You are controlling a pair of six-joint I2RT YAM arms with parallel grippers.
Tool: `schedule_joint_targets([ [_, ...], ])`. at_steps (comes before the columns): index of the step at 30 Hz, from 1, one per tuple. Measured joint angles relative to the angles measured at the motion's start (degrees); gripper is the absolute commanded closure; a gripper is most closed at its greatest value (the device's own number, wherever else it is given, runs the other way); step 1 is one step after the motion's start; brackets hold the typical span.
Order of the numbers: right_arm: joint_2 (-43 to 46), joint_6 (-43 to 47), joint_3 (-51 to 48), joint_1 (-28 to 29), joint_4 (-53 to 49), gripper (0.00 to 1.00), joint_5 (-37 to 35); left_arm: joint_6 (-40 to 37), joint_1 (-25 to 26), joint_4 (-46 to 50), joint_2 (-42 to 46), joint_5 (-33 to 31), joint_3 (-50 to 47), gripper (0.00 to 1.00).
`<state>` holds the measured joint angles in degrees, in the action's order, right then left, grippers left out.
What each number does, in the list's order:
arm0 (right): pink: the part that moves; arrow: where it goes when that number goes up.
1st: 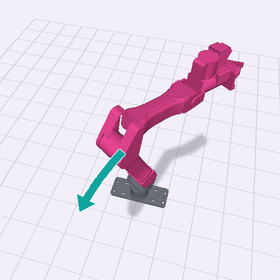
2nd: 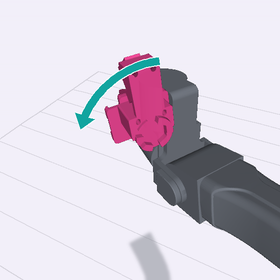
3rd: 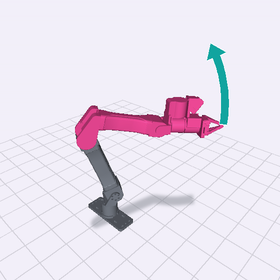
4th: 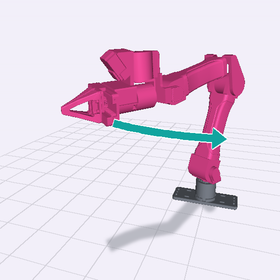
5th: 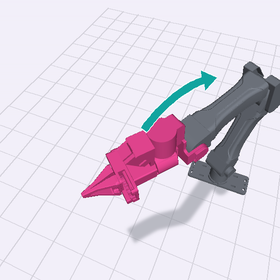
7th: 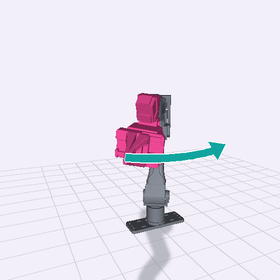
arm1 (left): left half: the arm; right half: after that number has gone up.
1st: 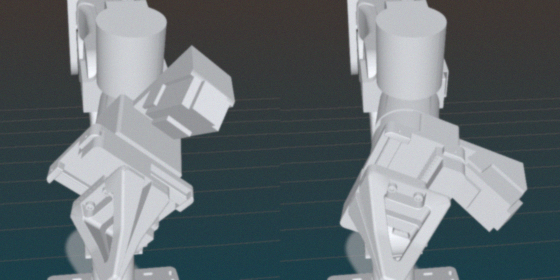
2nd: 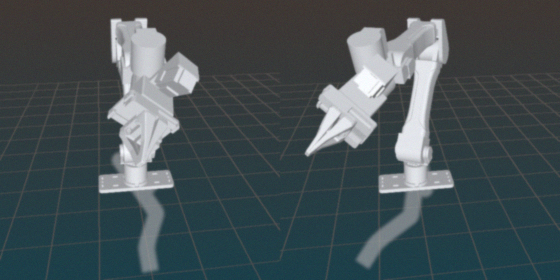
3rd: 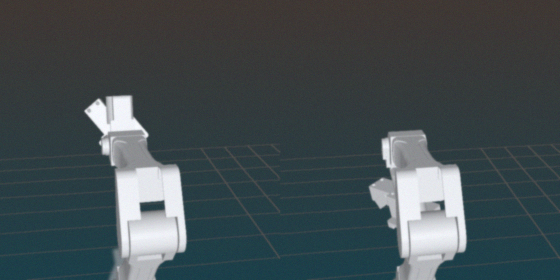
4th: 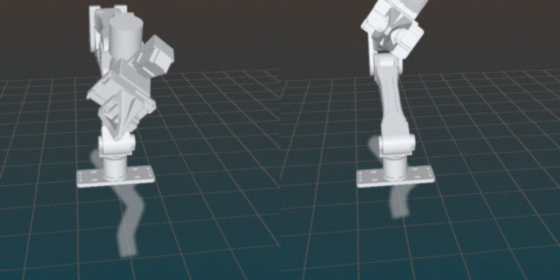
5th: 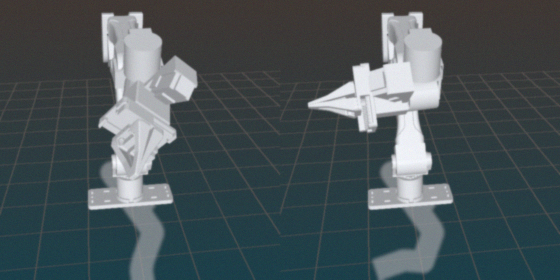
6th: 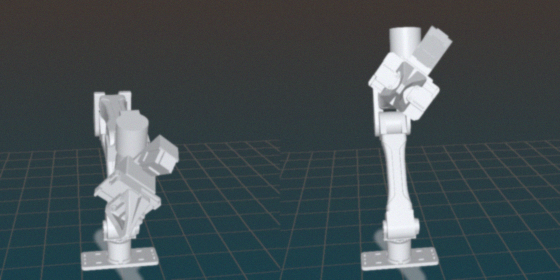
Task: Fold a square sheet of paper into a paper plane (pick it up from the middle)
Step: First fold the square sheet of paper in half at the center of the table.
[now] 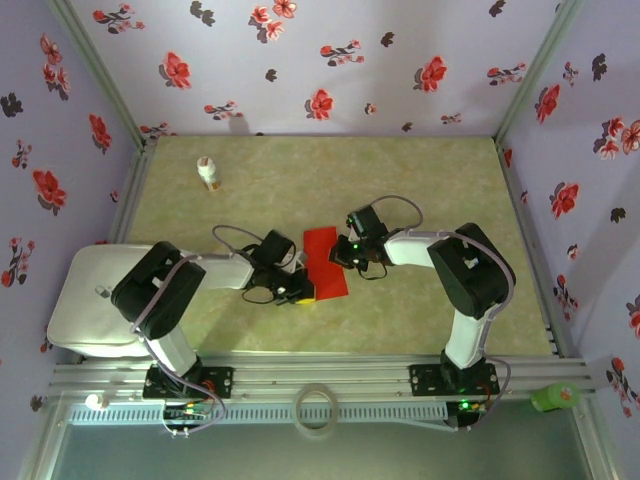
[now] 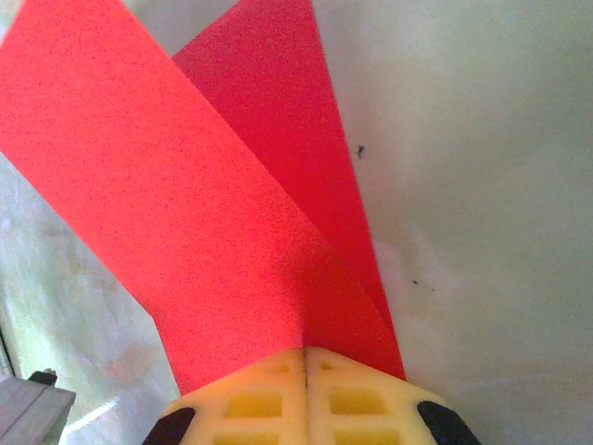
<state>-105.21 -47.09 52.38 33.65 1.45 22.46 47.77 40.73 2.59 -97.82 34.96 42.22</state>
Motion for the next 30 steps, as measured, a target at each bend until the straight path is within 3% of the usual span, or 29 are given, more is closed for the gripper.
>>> schedule_joint_targets([
  [10, 0.0, 0.0, 0.0, 0.0, -0.1, 1.0, 0.0, -3.1, 0.8, 7.6, 6.8, -1.8, 0.2, 1.0],
  [15, 0.0, 0.1, 0.3, 0.0, -0.5, 1.0, 0.0, -4.1, -3.8, 8.9, 11.0, -1.5, 4.4, 1.0],
  [20, -0.1, 0.2, 0.8, 0.0, -1.5, 1.0, 0.0, -5.2, -9.2, 8.1, 4.0, 0.2, 12.9, 1.0],
  [30, -0.7, 0.6, 2.7, 0.0, -4.5, 1.0, 0.0, -6.9, -10.8, 3.8, -10.6, 0.9, 19.7, 1.0],
])
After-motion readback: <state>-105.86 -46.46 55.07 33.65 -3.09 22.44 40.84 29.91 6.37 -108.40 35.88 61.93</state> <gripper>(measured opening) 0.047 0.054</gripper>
